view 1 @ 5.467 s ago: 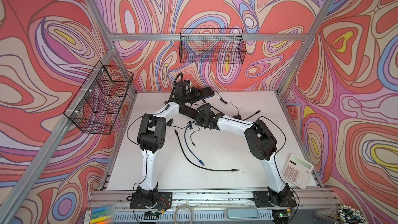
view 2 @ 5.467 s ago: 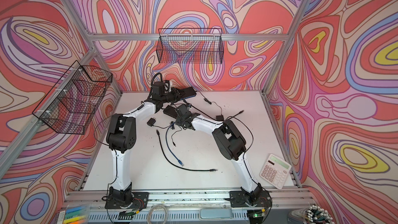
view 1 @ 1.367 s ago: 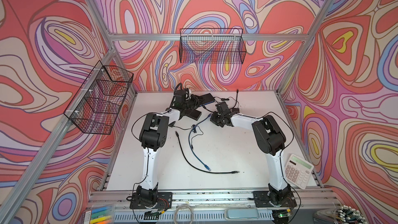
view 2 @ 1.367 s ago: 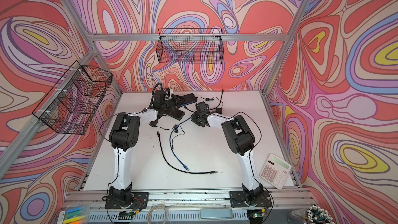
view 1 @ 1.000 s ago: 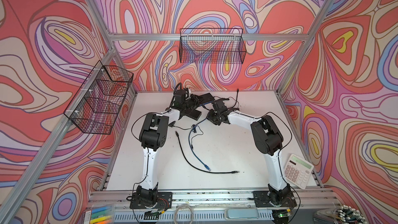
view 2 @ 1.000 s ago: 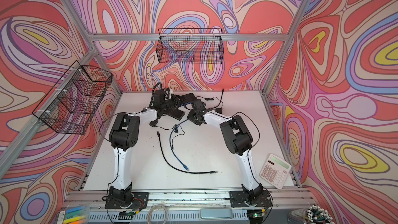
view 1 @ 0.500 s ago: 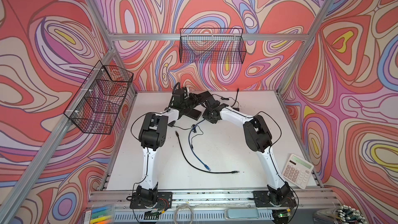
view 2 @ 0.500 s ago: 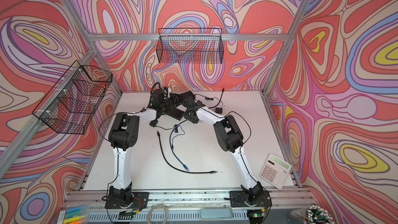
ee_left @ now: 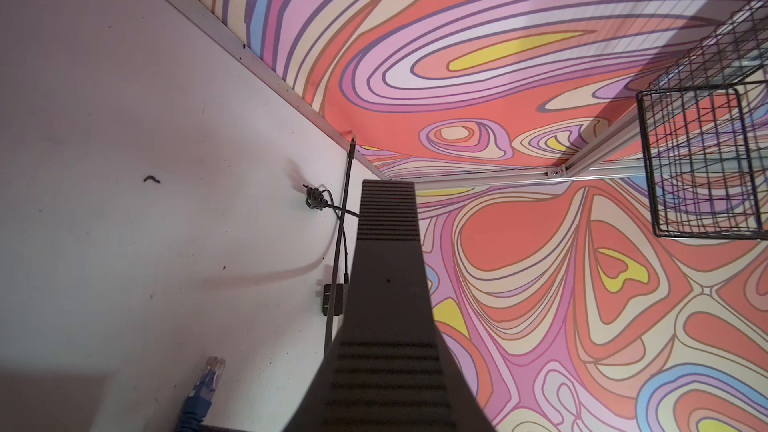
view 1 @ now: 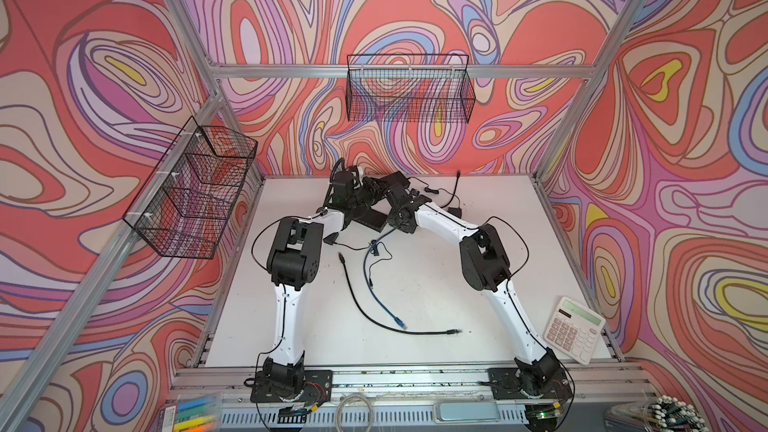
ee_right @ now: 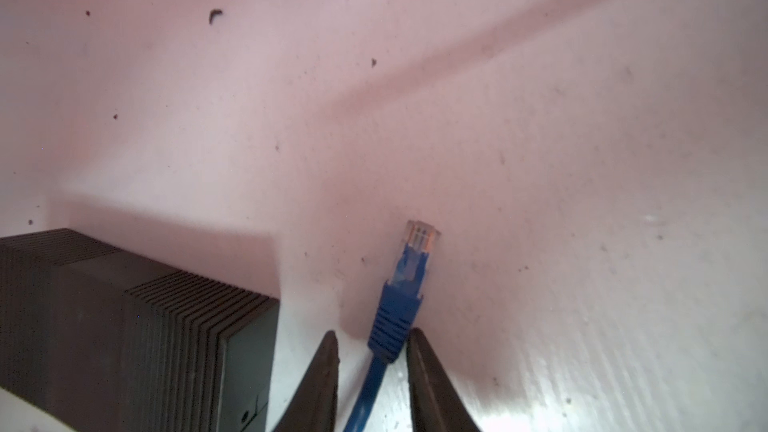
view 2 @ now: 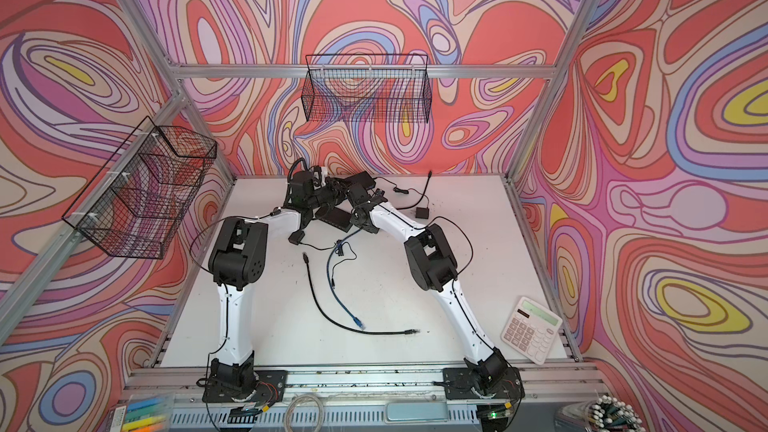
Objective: Insert the plug into the switch port
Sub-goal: 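Lift the blue plug off the table with the right gripper, then carry the blue plug with the right gripper toward the switch's port strip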
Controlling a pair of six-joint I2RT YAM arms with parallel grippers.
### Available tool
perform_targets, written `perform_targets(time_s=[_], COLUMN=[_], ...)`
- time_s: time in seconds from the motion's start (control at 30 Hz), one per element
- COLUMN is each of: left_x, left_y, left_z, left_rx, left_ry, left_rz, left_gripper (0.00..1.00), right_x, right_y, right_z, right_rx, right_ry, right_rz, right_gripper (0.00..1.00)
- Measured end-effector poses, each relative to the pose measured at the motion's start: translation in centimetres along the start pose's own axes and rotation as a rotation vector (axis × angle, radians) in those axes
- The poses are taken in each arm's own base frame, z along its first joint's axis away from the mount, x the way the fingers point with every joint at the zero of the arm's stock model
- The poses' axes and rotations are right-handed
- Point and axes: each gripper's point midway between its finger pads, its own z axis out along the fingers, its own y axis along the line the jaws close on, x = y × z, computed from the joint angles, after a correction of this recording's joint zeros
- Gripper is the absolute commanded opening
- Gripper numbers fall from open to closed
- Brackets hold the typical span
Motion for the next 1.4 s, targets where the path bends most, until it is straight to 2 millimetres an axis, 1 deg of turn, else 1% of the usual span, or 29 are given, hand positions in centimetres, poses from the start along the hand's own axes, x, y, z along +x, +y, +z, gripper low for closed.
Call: perform_targets(time_s=[0.17, 0.3, 0.47, 0.63, 0.87, 0.97, 1.03, 1.13, 1.27, 1.4], left_x=[0.1, 0.2, 0.4, 0.8, 1.5, 1.7, 1.7, 1.7, 1.7, 1.8], left_y=[0.2, 0.4, 0.7, 1.2, 0.9, 0.7, 0.4, -0.2, -1.0, -1.3], left_z=[-0.2, -0.2, -0.4, -0.5, -0.8, -0.9, -1.0, -1.1, -1.4, -1.5], left_rx=[0.005, 0.005, 0.005, 0.001, -0.001, -0.004, -0.001, 0.006, 0.015, 0.013], left_ry=[0.001, 0.004, 0.009, 0.019, 0.038, 0.047, 0.049, 0.050, 0.048, 0.055], left_rz=[-0.011, -0.016, -0.021, -0.030, -0.028, -0.030, -0.028, -0.023, -0.015, -0.010], left_gripper=[0.05, 0.05, 0.05, 0.05, 0.05, 0.05, 0.05, 0.05, 0.05, 0.05], right_x=[0.0, 0.0, -0.1, 0.1, 1.3, 1.7, 1.7, 1.5, 0.9, 0.8], right_y=[-0.3, -0.5, -0.2, 0.2, 0.9, 0.8, 0.9, 1.2, 2.0, 2.1], right_z=[0.1, 0.3, 0.3, 0.1, -0.6, -1.4, -2.3, -4.2, -7.2, -9.3], right_rx=[0.027, 0.042, 0.003, -0.073, -0.176, -0.187, -0.198, -0.223, -0.274, -0.322], right_ry=[-0.024, -0.039, -0.074, -0.093, -0.062, -0.037, -0.025, -0.014, -0.004, 0.019], right_rz=[-0.019, -0.034, -0.049, -0.030, 0.063, 0.090, 0.103, 0.113, 0.102, 0.053], right_gripper=[0.18, 0.09, 0.01, 0.00, 0.00, 0.00, 0.00, 0.00, 0.00, 0.00])
